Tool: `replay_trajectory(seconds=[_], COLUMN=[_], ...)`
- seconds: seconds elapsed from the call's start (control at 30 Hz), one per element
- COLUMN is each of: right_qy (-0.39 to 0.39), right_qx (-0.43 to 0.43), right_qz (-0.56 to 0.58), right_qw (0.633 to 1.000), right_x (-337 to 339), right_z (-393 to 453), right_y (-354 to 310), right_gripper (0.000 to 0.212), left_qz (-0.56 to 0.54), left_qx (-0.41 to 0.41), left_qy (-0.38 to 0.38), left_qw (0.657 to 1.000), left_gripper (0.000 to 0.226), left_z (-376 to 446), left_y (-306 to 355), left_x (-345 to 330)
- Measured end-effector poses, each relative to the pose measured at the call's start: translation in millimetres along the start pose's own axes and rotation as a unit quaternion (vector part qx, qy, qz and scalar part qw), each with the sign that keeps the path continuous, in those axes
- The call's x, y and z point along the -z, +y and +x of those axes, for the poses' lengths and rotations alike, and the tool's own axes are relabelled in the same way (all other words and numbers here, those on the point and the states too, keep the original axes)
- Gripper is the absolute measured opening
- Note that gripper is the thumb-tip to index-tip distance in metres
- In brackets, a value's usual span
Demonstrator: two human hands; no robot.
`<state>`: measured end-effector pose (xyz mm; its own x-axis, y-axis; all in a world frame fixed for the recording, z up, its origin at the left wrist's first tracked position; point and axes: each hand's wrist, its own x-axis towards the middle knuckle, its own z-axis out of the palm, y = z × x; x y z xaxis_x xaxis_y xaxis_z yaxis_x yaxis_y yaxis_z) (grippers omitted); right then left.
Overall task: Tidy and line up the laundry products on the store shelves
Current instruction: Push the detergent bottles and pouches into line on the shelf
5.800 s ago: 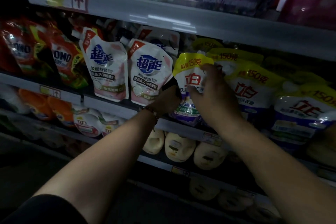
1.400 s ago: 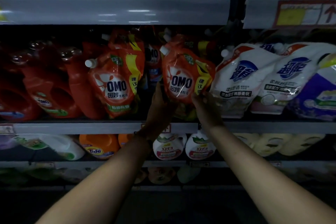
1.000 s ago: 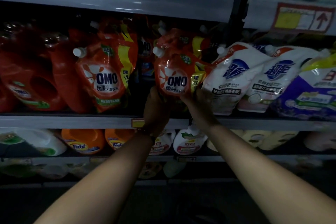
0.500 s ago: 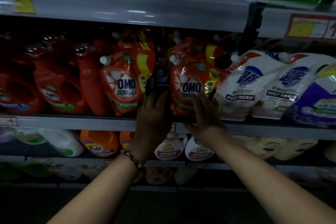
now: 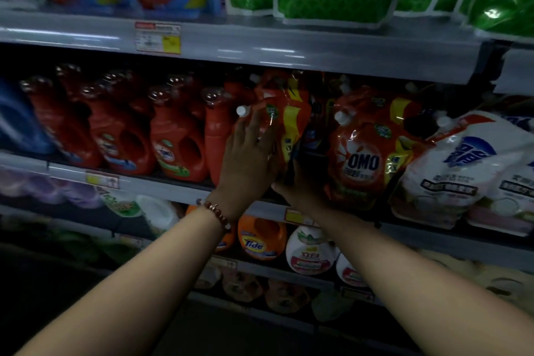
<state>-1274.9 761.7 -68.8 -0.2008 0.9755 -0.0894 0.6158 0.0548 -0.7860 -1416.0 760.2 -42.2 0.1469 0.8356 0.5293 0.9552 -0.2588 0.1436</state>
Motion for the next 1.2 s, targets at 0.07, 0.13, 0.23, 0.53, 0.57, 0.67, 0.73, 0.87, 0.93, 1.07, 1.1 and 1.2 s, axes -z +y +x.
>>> replay_trajectory(seconds=[0.07, 0.13, 0.23, 0.53, 0.57, 0.67, 0.73, 0.87, 0.93, 1.07, 1.1, 1.2], right_qy=[-0.014, -0.009, 0.026, 0.136, 0.145, 0.151, 0.147, 0.133, 0.132, 0.175, 0.184, 0.193], right_qx=[-0.073, -0.088, -0.088, -0.091, -0.084, -0.062, -0.048, -0.033, -0.053, -0.059, -0.066, -0.073], right_qz=[0.150, 0.207, 0.178, 0.087, 0.098, 0.098, 0.083, 0.074, 0.059, -0.037, -0.057, -0.089], right_qw=[0.986, 0.974, 0.980, 0.983, 0.981, 0.982, 0.984, 0.988, 0.988, 0.982, 0.979, 0.974], right_x=[-7.9, -13.7, -16.2, -30.8, -32.6, -29.7, -24.2, -24.0, -27.4, -37.1, -38.5, -41.3], right_z=[8.4, 14.8, 22.8, 23.7, 20.3, 18.0, 20.7, 26.1, 25.3, 21.3, 22.9, 26.7], right_y=[-5.3, -5.2, -0.3, 12.6, 13.8, 17.8, 18.5, 25.5, 29.2, 34.1, 35.5, 40.3], right_gripper=[0.074, 0.071, 0.054, 0.029, 0.030, 0.027, 0.024, 0.030, 0.035, 0.033, 0.033, 0.032], left_qz=[-0.002, 0.005, 0.033, -0.010, -0.015, -0.021, -0.042, -0.135, -0.188, -0.313, -0.340, -0.382], left_qx=[0.001, 0.013, 0.016, 0.014, 0.021, 0.040, 0.030, 0.066, 0.104, 0.149, 0.157, 0.174], left_qy=[-0.017, -0.056, -0.064, -0.025, -0.027, -0.036, -0.014, 0.064, 0.075, 0.078, 0.076, 0.075], left_qw=[1.000, 0.998, 0.997, 1.000, 0.999, 0.998, 0.999, 0.987, 0.974, 0.935, 0.924, 0.905], left_gripper=[0.065, 0.075, 0.082, 0.084, 0.085, 0.078, 0.059, 0.022, 0.019, 0.016, 0.015, 0.012], left_z=[8.9, 14.0, 16.3, 18.5, 23.4, 36.2, 42.6, 50.2, 51.9, 49.2, 48.3, 50.7], left_y=[-7.8, -12.6, -15.9, -4.7, -2.3, -2.4, -6.9, -9.1, -8.9, -17.0, -18.3, -18.9], left_x=[1.8, 2.4, 1.8, -2.4, -0.4, -0.2, -0.3, -0.8, -0.6, -1.8, -1.3, 2.3])
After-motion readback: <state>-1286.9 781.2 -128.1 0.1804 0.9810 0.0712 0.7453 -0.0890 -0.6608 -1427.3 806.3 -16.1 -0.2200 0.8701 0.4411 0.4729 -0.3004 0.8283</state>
